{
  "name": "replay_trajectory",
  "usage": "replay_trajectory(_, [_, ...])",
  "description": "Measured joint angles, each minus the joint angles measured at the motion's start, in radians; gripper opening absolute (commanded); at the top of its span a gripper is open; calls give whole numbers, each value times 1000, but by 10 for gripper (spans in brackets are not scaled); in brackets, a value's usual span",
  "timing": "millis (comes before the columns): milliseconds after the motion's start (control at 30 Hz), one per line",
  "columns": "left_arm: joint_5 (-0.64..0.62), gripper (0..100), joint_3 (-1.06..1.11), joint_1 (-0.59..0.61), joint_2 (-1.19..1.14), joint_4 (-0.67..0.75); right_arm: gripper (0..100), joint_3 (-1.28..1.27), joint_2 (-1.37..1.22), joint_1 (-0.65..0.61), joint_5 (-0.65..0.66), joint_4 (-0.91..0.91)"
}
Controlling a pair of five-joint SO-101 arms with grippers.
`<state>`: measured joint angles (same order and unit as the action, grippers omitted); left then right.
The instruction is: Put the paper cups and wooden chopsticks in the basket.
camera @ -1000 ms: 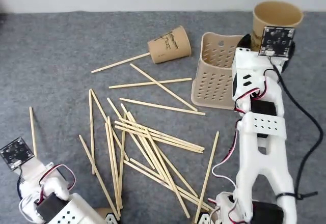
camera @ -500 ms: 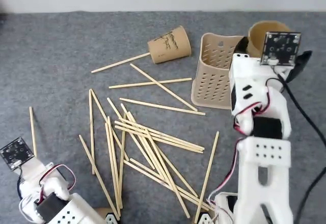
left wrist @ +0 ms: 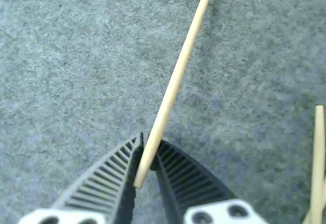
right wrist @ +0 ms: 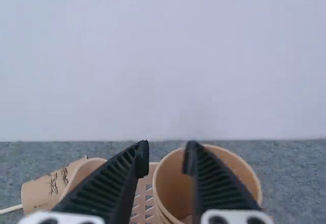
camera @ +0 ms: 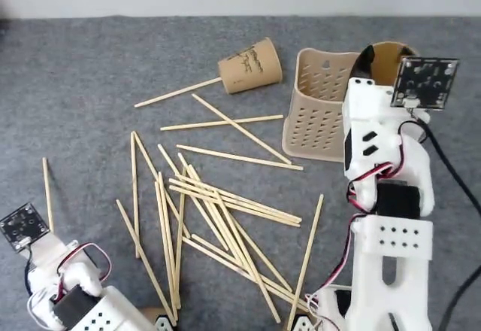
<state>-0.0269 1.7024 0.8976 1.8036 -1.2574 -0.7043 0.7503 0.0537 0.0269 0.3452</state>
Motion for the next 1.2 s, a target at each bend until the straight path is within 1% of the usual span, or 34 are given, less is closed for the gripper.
replay_trajectory(200, [0, 14, 0, 0, 0, 0, 39, 5, -229, 20, 0, -58])
replay_trajectory(300, [0, 14, 0, 0, 0, 0, 39, 14, -270, 25, 2, -61])
replay_trajectory(433, [0, 14, 0, 0, 0, 0, 43, 18, -253, 26, 2, -23])
replay_trajectory(600, [0, 14, 0, 0, 0, 0, 44, -3, -114, 9, 0, 52])
replay_trajectory(700, [0, 14, 0, 0, 0, 0, 57, 0, 17, -68, 0, 160])
replay_trajectory(767, [0, 14, 0, 0, 0, 0, 93, 31, 80, -129, 0, 269])
replay_trajectory(867, [0, 14, 0, 0, 0, 0, 139, 98, 114, -236, 0, 446])
replay_trajectory(967, [0, 14, 0, 0, 0, 0, 136, 127, 118, -347, 0, 591])
replay_trajectory(1067, [0, 14, 0, 0, 0, 0, 140, 127, 121, -456, 0, 684])
replay_trajectory(1200, [0, 14, 0, 0, 0, 0, 140, 129, 114, -586, 0, 764])
